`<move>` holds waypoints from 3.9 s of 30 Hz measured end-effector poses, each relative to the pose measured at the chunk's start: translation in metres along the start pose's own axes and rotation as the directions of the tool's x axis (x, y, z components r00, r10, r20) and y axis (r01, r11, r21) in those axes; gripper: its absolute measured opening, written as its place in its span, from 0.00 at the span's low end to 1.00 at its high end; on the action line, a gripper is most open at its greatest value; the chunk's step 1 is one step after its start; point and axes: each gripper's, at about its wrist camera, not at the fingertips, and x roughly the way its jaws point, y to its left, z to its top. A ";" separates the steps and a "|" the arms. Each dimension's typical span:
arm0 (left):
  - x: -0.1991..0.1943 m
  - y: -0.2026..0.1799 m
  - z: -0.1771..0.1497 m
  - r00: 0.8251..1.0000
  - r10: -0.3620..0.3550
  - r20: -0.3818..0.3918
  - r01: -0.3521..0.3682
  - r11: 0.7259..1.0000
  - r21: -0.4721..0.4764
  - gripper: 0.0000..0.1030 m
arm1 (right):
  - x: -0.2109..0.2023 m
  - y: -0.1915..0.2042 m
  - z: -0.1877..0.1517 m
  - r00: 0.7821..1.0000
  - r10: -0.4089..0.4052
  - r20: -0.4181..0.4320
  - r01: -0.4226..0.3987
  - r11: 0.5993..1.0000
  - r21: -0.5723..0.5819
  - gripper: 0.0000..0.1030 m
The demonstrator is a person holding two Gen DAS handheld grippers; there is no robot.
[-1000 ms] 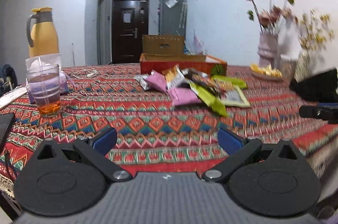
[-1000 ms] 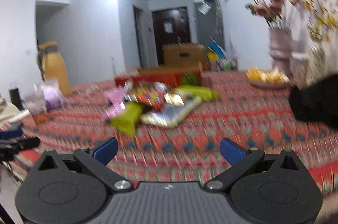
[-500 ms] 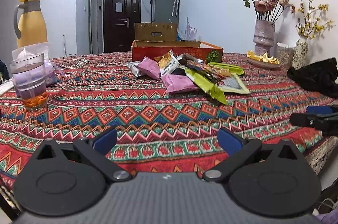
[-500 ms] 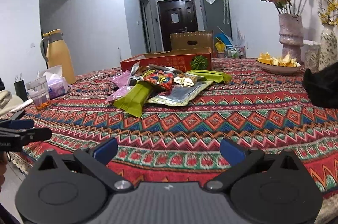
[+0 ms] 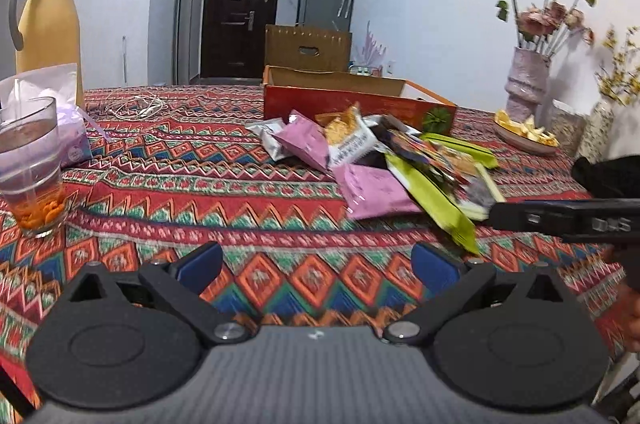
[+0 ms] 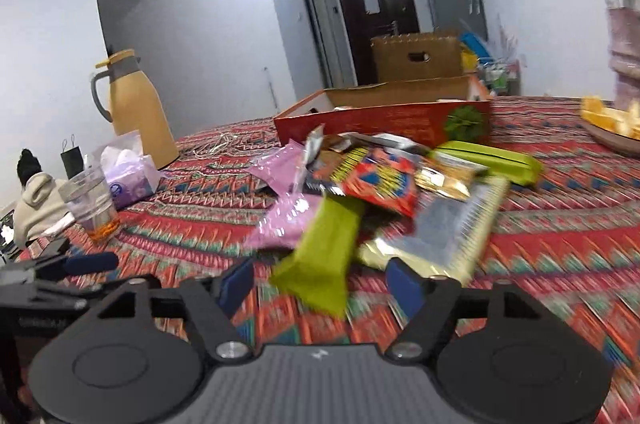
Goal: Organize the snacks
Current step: 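Grasp the pink packet with the left gripper while the right gripper grasps the green bar, then carry the pink packet and green bar over the box and lower them in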
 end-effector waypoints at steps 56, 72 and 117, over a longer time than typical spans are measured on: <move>-0.002 -0.057 0.021 0.994 0.065 -0.086 -0.061 0.997 0.041 0.61 | -0.070 -0.064 -0.038 0.952 -0.304 -0.035 0.304 0.953 -0.019 0.33; 0.045 -0.041 0.086 0.999 0.040 0.007 -0.041 0.998 0.047 0.61 | -0.028 -0.072 0.038 0.947 -0.317 0.057 0.322 0.930 -0.177 0.33; 0.362 0.006 0.222 0.986 0.119 -0.117 -0.107 0.989 0.104 0.62 | 0.288 -0.160 0.208 0.911 -0.403 -0.084 0.388 0.909 -0.150 0.32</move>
